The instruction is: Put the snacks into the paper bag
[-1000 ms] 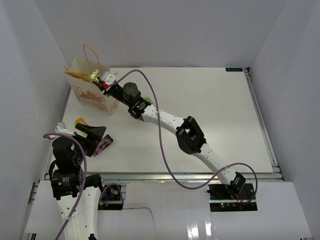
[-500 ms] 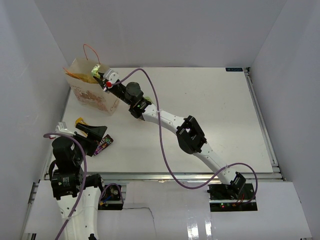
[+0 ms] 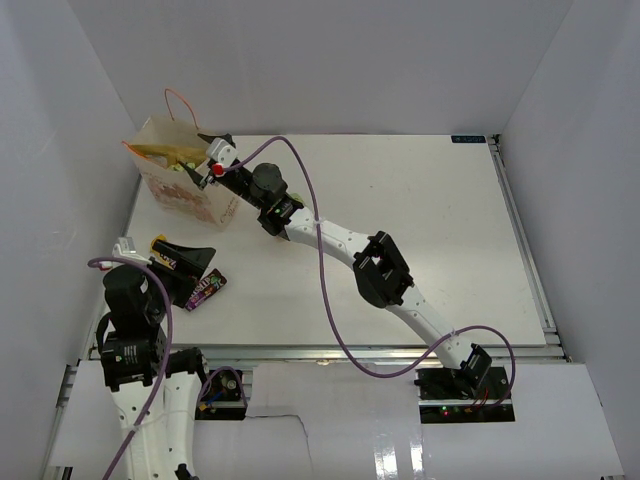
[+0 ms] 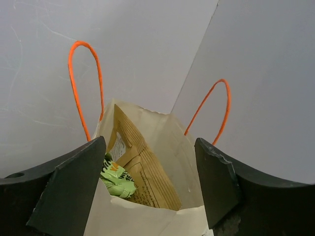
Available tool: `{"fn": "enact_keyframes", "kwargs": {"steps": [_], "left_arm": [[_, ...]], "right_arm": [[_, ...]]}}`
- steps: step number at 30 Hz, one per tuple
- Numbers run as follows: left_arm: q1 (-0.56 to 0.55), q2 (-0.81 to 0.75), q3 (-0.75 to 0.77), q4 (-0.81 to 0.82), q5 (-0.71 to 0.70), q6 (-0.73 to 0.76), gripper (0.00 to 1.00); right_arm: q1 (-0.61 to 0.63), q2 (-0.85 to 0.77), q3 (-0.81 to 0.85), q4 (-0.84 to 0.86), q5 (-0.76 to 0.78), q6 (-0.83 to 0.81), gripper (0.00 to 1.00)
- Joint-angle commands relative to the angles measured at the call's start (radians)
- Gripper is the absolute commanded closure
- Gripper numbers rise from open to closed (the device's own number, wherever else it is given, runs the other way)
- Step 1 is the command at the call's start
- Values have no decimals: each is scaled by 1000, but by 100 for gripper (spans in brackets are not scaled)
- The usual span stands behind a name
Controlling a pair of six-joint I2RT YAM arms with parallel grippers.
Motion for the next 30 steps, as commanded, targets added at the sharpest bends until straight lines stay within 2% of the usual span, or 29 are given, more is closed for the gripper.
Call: {"fn": "enact_keyframes", "kwargs": {"steps": [1,6,7,8,9,12,13,16,17,18,19,21,22,23,24,26,27,30], "left_arm": [[3,2,34,22,19,8,8],[3,3,33,25,27,7,8],[3,9,31,25,30,8,8],[3,15,30,26,30,17,8],[5,23,28,25,32,25,8],[3,83,10,26,59,65,9],[3,131,2,31,85,76,9],[2,219,-48,109,159,96,13],[-3,283,-59,158,198,87,14],[-14,314,-67,184,206,79,14],[-31,377,-68,231,184,70,14],[-151,440,-50,287,116,22,14],[-229,513,-39,334,16,1,14],[-367,559,-29,354,-37,-22,14],[-437,610,-15,371,-92,-69,12],[-581,761,39,402,-236,-103,11],[-613,809,53,414,-266,-125,10],[-687,978,100,465,-445,-172,10]], "right_arm": [[-6,-6,44,60,-14,-3,21],[-7,-25,44,54,4,4,20],[-12,-38,41,40,-6,10,19],[-21,-77,18,25,-25,23,13],[-32,-105,-5,11,-57,32,11],[-102,-255,-149,-54,-288,93,4],[-136,-327,-177,-130,-396,101,3],[-205,-444,-241,-326,-584,96,2],[-223,-473,-287,-479,-621,77,2],[-243,-501,-320,-561,-656,55,2],[-278,-559,-356,-726,-699,26,2],[-337,-652,-504,-892,-723,-76,2],[-357,-680,-557,-963,-720,-109,3],[-378,-711,-614,-1065,-717,-129,2],[-403,-767,-727,-1107,-714,-158,2],[-476,-828,-839,-1167,-707,-164,0],[-530,-892,-961,-1167,-704,-152,0],[-619,-1007,-1166,-1160,-683,-143,0]]}}
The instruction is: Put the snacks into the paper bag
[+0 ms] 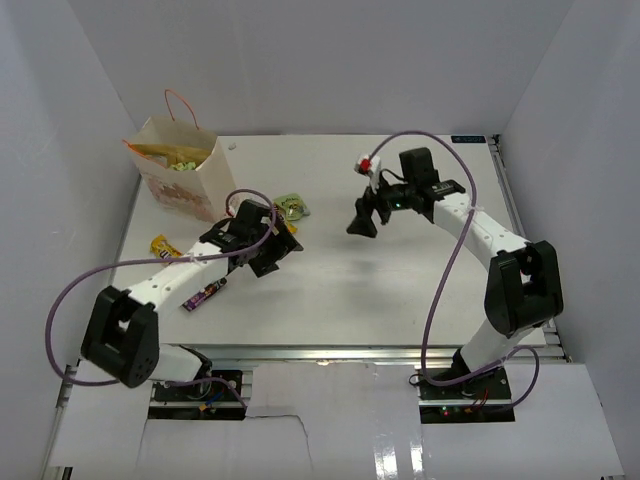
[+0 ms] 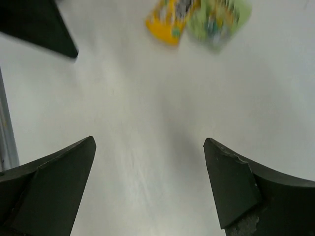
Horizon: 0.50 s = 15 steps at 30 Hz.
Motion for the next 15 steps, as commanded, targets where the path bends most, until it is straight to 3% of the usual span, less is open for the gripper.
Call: {"fn": "enact_keyframes", "kwargs": {"steps": [1,8,15], "left_arm": [[-43,129,81,86,-274,-87,10],[-33,452,297,86,-517,-9,10],[55,632,469,51,-454,21,17]], "right_arm": [[-88,-106,-191,-136,-11,-26,5],[-202,-258,-400,-131,-1,-37,9],[-260,-301,-440,-132,-9,-43,10]]}}
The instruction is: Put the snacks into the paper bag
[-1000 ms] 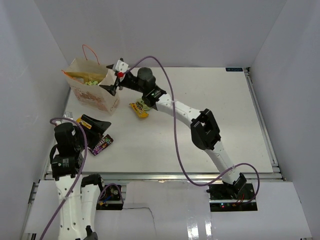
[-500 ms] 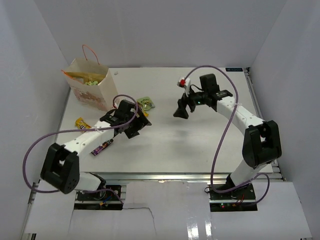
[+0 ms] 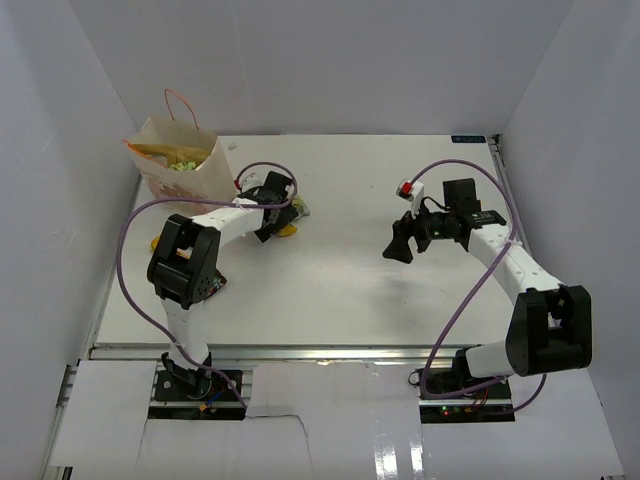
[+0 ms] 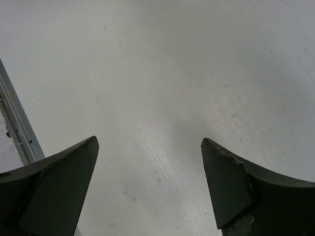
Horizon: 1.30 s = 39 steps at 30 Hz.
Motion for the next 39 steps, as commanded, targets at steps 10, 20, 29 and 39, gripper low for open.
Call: {"fn": "enact_keyframes", "kwargs": {"steps": [10,20,29,39], "left_arm": [[78,63,117,-21,85,59,67],[61,-307,54,40,276,257,80],[355,-517,305,-202,351,174,81],[636,-353,522,-345,397,91,81]], "right_arm": [[-38,-16,-1,12,-35,-12,11],[-38,-9,-1,12,-55,-23,12],[-38,48,18,31,-70,-12,11],[-38,56,31,39,-61,-11,10]]}}
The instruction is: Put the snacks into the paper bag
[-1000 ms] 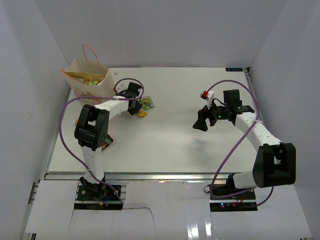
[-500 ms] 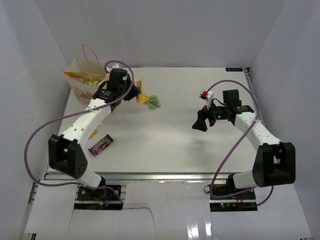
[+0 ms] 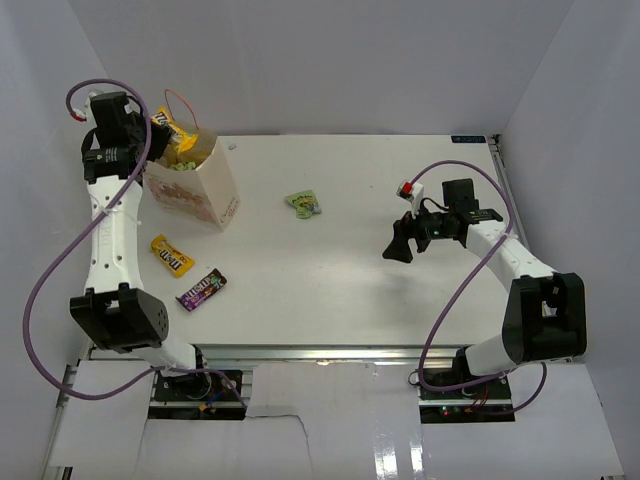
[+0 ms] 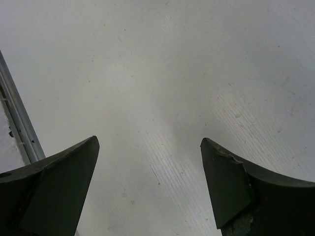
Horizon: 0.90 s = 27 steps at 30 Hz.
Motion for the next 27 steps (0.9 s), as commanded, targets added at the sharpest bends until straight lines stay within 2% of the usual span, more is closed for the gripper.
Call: {"fn": "enact_keyframes", "kwargs": {"steps": [1,10,20,22,26,27], "left_arm": [[49,66,48,-78,54,-53,81],[75,226,215,-68,65,-99,75],[75,241,231,-44,71,-134,69],[75,246,223,-41,60,-139,62],[80,275,229,-36,72,-151,41],[81,279,235,-33,81,-154,39]], "right_arm": [[-5,-8,37,23,-18,-4,10],[-5,-16,25,24,-13,-8,10],[-5,-2,16,26,-27,-7,10],[-3,2,19,29,-30,-4,10],[0,16,37,28,-33,-1,10],[1,18,39,26,-32,-1,10]]}}
